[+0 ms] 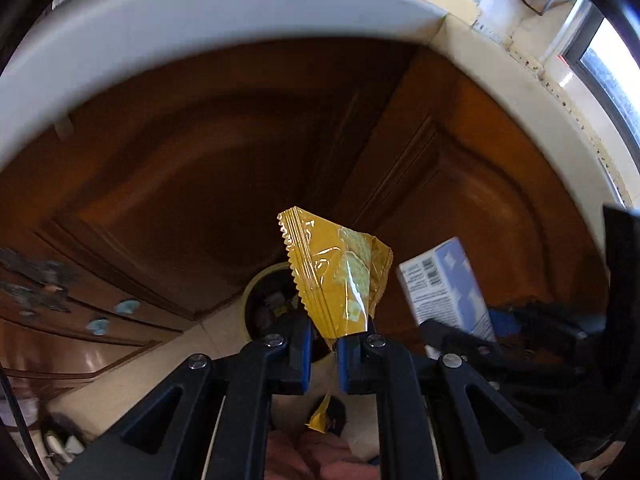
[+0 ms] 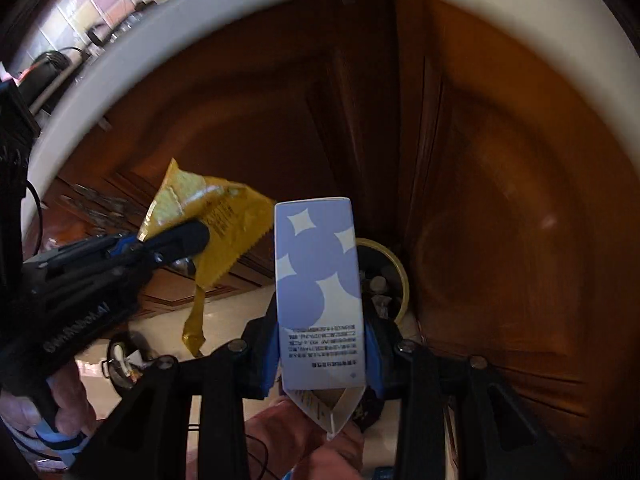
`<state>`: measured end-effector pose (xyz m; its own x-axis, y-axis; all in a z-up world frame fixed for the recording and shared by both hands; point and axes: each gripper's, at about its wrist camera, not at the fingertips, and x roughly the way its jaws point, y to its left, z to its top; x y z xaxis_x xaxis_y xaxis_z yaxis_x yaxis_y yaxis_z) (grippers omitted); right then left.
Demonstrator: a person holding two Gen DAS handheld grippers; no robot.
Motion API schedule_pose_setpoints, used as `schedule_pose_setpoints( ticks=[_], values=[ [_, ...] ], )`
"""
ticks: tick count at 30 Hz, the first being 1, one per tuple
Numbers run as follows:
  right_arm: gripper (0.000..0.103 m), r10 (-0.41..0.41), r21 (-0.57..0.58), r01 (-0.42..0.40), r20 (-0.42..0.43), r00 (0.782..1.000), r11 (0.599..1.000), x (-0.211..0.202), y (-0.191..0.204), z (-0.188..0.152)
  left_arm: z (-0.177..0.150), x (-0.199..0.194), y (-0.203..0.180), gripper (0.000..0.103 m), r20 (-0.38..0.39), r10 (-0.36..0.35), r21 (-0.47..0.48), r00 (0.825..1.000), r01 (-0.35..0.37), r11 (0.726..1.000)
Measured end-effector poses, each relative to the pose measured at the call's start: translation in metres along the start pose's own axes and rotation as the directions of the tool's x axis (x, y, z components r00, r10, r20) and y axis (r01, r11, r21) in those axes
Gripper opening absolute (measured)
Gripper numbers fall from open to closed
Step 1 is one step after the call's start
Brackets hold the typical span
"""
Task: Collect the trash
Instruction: 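Lift the carton and snack bag and carry them down over the bin, then open both tools to drop the carton and snack bag into the bin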
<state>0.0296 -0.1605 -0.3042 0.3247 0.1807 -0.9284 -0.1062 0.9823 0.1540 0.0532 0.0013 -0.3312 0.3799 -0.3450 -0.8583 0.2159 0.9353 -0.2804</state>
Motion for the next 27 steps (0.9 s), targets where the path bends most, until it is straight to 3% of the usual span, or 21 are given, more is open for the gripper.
schedule_pose_setpoints(
  ticks=[3,7,13,18,22,24,27],
  values=[
    [0.035,-0.023,0.016,0.024,-0.011,1.000,1.000,0.055,-0.012,-0.017,-0.019,0.043,0.014,0.008,-0.003,-0.008,0.013,1.000,0.008,1.000],
    [0.035,-0.035,0.077,0.039,-0.052,0.998,0.996,0.132,-0.034,-0.033,-0.040,0.115,0.030,0.008,-0.062,0.009,0.025,0.998,-0.008,1.000],
    [0.036,-0.058,0.134,0.070,-0.092,0.994,0.988,0.212,-0.047,-0.038,-0.056,0.176,0.046,0.010,-0.098,-0.021,0.050,0.995,0.026,0.998],
    [0.037,-0.044,0.158,0.062,-0.113,0.993,0.985,0.236,-0.054,-0.041,-0.056,0.196,0.050,0.059,-0.106,-0.015,0.060,0.994,0.021,0.998],
    [0.050,-0.056,0.152,0.074,-0.119,0.991,0.986,0.237,-0.054,-0.038,-0.051,0.196,0.049,0.071,-0.104,-0.002,0.080,0.995,0.010,0.997],
    [0.052,-0.056,0.155,0.073,-0.112,0.992,0.985,0.231,-0.055,-0.038,-0.052,0.192,0.045,0.081,-0.104,0.002,0.095,0.995,0.008,0.995],
    [0.052,-0.064,0.158,0.081,-0.109,0.992,0.984,0.220,-0.058,-0.038,-0.052,0.185,0.036,0.082,-0.110,0.006,0.120,0.994,0.007,0.993]
  ],
)
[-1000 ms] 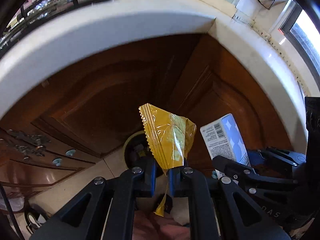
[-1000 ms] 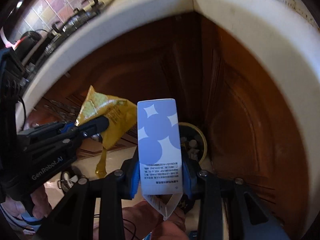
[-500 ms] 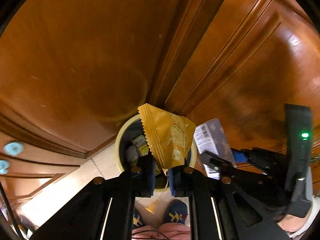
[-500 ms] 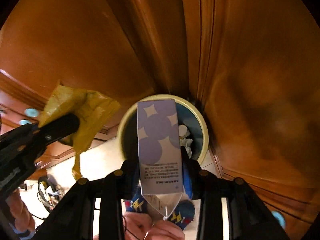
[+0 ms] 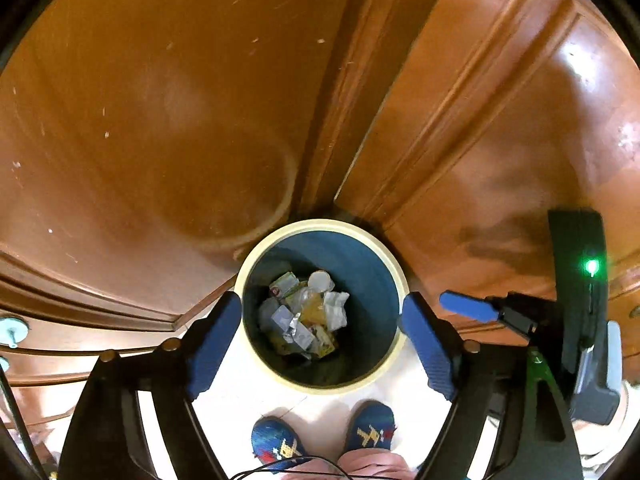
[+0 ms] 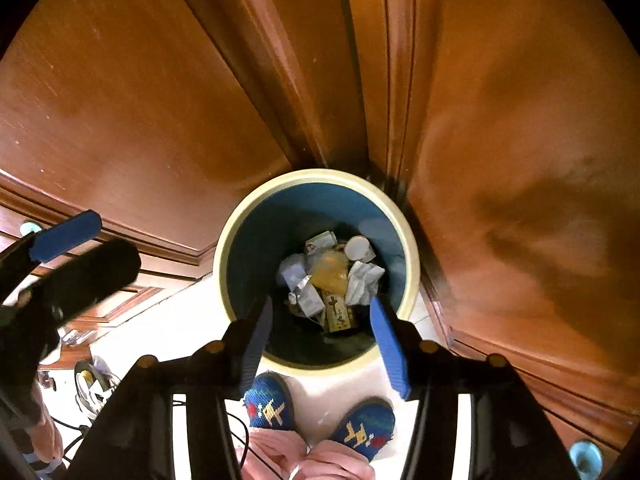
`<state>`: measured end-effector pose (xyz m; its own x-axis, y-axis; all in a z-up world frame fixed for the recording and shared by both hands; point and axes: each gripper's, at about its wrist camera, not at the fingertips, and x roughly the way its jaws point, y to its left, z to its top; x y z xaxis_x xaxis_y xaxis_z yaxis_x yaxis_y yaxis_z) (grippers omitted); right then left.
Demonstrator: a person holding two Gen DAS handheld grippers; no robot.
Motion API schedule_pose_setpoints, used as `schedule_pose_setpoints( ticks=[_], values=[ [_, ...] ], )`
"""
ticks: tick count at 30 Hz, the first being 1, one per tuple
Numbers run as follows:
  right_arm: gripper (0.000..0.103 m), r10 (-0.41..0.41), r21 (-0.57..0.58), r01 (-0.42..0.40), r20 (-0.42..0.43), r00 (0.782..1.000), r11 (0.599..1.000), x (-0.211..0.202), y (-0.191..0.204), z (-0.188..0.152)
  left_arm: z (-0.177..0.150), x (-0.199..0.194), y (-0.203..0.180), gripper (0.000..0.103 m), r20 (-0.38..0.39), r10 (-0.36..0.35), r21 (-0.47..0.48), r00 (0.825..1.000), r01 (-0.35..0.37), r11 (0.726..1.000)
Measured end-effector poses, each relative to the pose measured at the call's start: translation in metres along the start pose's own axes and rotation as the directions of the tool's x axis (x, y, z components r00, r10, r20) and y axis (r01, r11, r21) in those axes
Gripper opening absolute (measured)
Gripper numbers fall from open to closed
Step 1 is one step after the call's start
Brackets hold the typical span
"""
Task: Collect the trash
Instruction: 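Open both tools to drop the carton and snack bag into the bin, then raise both empty tools back toward the counter corner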
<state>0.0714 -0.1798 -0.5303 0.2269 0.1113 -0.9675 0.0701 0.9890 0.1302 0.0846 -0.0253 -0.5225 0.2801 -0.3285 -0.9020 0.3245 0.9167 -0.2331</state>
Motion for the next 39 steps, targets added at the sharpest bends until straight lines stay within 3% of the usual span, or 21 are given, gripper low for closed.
schedule_pose_setpoints(
  ticks=[5,10,19,23,29,39],
  values=[
    [0.052,-0.013,0.001,0.013,0.003,1.000,1.000,-0.021,-0.001,0.000,-0.002,-0.025,-0.001,0.083,0.008,0.006,0.020,1.000,-0.006,1.000],
    [0.052,-0.027,-0.007,0.027,-0.020,0.999,1.000,-0.059,0.004,-0.001,0.003,-0.076,-0.011,0.083,0.020,0.013,0.026,1.000,-0.014,1.000],
    [0.052,0.016,-0.090,-0.016,0.002,1.000,0.996,-0.186,0.044,0.012,0.031,-0.225,-0.040,0.083,0.139,0.008,0.001,0.990,-0.008,1.000],
    [0.052,0.034,-0.174,-0.019,0.082,0.996,0.985,-0.257,0.064,0.025,0.047,-0.295,-0.049,0.083,0.219,0.011,0.003,0.976,-0.012,1.000],
    [0.052,0.058,-0.222,-0.010,0.209,0.976,0.975,-0.340,0.080,0.053,0.086,-0.375,-0.060,0.083,0.251,0.091,-0.020,0.964,-0.089,0.996],
    [0.052,0.099,-0.279,0.012,0.379,0.920,0.960,-0.427,0.087,0.090,0.154,-0.444,-0.045,0.083,0.274,0.189,-0.162,0.943,-0.149,0.976]
  ],
)
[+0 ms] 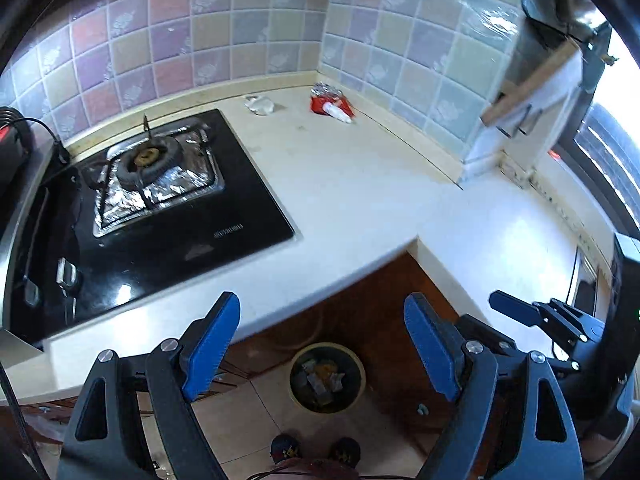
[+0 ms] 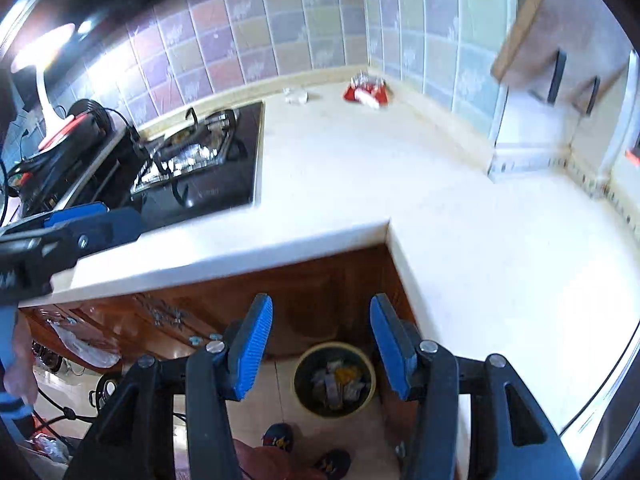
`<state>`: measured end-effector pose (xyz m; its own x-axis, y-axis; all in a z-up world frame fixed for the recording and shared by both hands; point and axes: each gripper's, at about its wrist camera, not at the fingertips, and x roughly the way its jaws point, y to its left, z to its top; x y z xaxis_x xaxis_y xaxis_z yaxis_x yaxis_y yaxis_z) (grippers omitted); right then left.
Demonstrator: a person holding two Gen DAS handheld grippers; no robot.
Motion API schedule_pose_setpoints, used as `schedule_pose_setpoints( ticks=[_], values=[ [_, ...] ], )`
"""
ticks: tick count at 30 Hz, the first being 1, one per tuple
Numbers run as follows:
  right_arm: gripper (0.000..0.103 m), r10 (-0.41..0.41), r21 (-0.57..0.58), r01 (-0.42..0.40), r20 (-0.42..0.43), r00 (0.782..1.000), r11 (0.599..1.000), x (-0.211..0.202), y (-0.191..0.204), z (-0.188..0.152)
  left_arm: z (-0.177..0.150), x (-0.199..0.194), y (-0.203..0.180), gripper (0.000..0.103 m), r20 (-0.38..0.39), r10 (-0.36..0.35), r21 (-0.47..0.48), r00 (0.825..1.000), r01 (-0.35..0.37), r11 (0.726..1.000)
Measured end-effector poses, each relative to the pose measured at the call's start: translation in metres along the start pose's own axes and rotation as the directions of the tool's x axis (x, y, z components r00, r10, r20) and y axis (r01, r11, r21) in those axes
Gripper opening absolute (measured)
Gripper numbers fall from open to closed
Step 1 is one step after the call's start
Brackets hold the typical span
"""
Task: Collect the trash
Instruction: 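Raise both empty tools back toward the counter corner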
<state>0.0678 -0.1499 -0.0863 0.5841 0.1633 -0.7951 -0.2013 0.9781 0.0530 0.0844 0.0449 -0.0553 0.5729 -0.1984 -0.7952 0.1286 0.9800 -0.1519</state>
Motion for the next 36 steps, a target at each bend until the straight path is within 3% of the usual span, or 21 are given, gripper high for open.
schedule_pose_setpoints(
  ticks=[9,17,28,36],
  values=[
    [0.052,0.001,0.001,-0.001,0.038,0.999,1.000,-0.003,-0.008,0.065,0.064,0.016,0.014,0.083,-0.004,0.096,0.008,0.995,-0.096,0.995],
    [0.052,-0.043,0.009,0.043,0.027,0.999,0.999,0.037,-0.011,0.130,0.138,0.071,0.039,0.083,-0.027,0.066,0.046,0.997,-0.065,0.997],
    [0.052,-0.106,0.060,0.106,-0.006,0.994,0.993,0.126,-0.031,0.264,0.273,0.181,0.078,0.083,-0.121,0.018,0.088,0.993,-0.007,0.996],
    [0.052,-0.060,0.107,0.064,-0.043,0.997,0.992,0.222,-0.059,0.332,0.329,0.275,0.096,0.083,-0.216,-0.019,0.041,0.976,0.029,0.999]
  ],
)
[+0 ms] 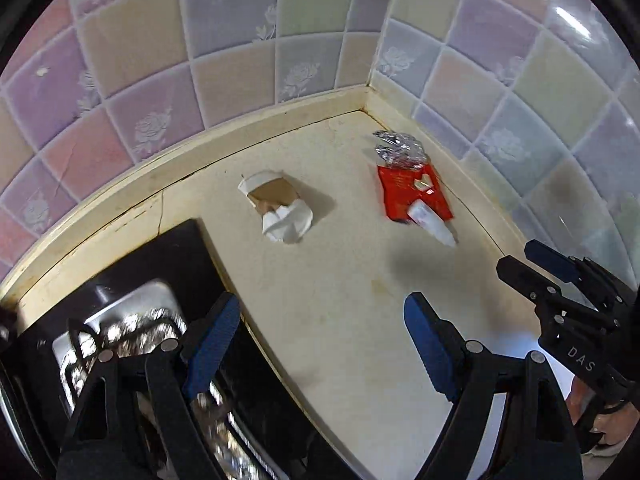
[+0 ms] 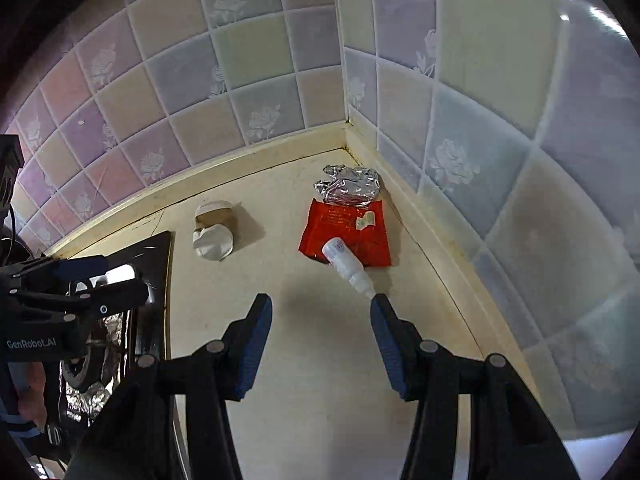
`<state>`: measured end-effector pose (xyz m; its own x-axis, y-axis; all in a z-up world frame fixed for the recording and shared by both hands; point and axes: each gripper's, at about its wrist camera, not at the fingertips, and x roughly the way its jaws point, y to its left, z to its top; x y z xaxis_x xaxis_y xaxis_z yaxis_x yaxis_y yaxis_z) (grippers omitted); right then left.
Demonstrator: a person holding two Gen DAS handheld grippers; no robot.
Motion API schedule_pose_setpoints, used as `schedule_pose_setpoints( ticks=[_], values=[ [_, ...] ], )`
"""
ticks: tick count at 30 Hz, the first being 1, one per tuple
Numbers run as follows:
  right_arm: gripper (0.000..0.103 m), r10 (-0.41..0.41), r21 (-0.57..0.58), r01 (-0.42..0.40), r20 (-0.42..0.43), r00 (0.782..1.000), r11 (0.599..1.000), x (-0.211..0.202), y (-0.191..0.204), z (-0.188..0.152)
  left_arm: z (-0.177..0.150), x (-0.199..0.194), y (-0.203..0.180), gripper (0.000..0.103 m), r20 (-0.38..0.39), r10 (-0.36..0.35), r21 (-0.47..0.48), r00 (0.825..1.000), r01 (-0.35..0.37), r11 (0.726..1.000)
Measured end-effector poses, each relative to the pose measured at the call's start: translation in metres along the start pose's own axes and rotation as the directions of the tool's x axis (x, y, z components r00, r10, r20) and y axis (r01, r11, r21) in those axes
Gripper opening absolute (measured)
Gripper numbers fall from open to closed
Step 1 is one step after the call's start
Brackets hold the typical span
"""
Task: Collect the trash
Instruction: 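Raise both empty tools back toward the counter corner, then grasp the white bottle with the right tool while the left tool grasps the paper cup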
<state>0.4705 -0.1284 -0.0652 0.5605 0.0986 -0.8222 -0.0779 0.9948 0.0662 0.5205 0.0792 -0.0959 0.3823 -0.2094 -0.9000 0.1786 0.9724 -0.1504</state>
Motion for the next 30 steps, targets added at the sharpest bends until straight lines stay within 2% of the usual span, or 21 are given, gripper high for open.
schedule_pose_setpoints(
  ticks=[4,11,17,23,25,27,29,30],
  values=[
    [0.051,0.012,-0.001,-0.012,-0.033,0.999,1.000,0.041,-0.004,0.016,0.029,0.034,0.019,0.083,-0.014,-0.012,-0.064,1.000,0.011,0.998],
    [0.035,-0.023,-0.019,0.021,-0.121,0.992,1.000,0.101,-0.012,0.024,0.058,0.080,0.045,0.083,-0.055,-0.027,-0.130,0.998,0.020,0.991],
    [0.029,-0.016,-0.014,0.014,-0.147,0.989,1.000,0.117,-0.016,0.021,0.071,0.113,0.054,0.083,-0.095,-0.041,-0.185,0.995,0.023,0.983],
    [0.028,0.011,-0.003,-0.012,-0.141,0.990,1.000,0.115,-0.019,0.017,0.077,0.139,0.055,0.083,-0.138,-0.067,-0.228,0.988,0.034,0.973],
    [0.027,0.018,0.001,-0.018,-0.145,0.989,1.000,0.114,-0.020,0.015,0.077,0.148,0.055,0.078,-0.150,-0.076,-0.239,0.986,0.039,0.970],
    [0.027,0.030,0.021,-0.027,-0.150,0.988,0.999,0.113,-0.022,0.014,0.076,0.158,0.055,0.067,-0.168,-0.088,-0.246,0.982,0.045,0.968],
    [0.027,0.033,0.025,-0.030,-0.149,0.988,0.999,0.114,-0.022,0.014,0.076,0.159,0.051,0.063,-0.154,-0.075,-0.227,0.985,0.039,0.973],
    [0.027,0.032,0.025,-0.028,-0.151,0.988,0.999,0.114,-0.022,0.014,0.076,0.161,0.048,0.053,-0.161,-0.079,-0.219,0.984,0.043,0.975]
  ],
)
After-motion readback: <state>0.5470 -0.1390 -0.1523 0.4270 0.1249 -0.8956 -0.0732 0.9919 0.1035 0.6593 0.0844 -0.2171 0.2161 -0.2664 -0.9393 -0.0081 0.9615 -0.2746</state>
